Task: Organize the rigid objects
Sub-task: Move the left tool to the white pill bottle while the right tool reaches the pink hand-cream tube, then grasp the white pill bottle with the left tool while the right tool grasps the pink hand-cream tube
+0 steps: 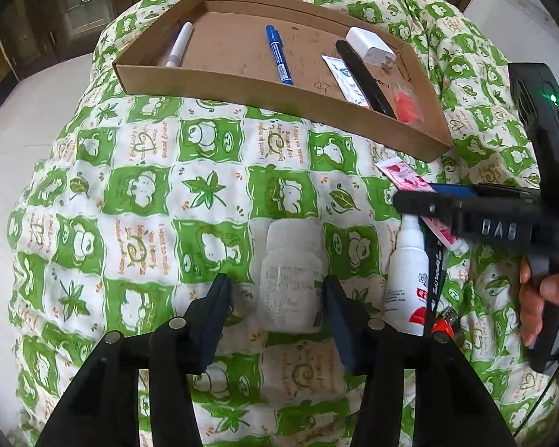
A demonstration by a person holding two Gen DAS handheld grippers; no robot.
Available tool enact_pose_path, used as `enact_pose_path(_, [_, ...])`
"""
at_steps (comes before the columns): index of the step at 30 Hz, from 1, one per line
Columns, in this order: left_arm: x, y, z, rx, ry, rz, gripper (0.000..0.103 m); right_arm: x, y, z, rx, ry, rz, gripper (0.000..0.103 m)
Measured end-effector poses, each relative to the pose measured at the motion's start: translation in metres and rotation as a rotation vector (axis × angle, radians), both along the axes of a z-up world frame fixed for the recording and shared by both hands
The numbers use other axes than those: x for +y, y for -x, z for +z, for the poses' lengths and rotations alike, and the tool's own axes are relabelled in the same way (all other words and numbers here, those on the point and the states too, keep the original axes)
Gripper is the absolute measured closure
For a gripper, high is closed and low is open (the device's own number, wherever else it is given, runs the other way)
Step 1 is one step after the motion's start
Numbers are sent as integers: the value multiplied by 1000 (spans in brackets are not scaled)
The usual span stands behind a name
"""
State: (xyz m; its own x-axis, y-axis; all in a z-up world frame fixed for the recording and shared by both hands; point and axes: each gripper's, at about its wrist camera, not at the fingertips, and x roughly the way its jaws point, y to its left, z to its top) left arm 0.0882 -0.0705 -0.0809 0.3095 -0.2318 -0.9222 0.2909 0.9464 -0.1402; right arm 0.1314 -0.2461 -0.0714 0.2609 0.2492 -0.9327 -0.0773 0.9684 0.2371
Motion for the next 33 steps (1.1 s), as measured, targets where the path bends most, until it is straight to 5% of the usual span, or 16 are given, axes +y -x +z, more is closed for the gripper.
enact_pose_path(4, [-13, -13, -4, -10, -73, -22, 50, 14, 3, -3, -10, 86, 38, 70])
enact_pose_path(7, [-22, -13, -5, -26, -82, -47, 68, 15, 7, 0, -29, 61, 35, 72])
enact_pose_path(12, [-16, -9, -4, -39, -30, -26, 68, 19, 12, 18, -111, -73, 55, 72])
enact_pose_path(17, [-8, -11, -5, -26, 18, 15, 68, 36, -4, 14, -87, -153, 55, 72])
enact_pose_path(33, [6, -11, -6, -47, -29, 55, 66, 58, -10, -6, -46, -52, 99, 74])
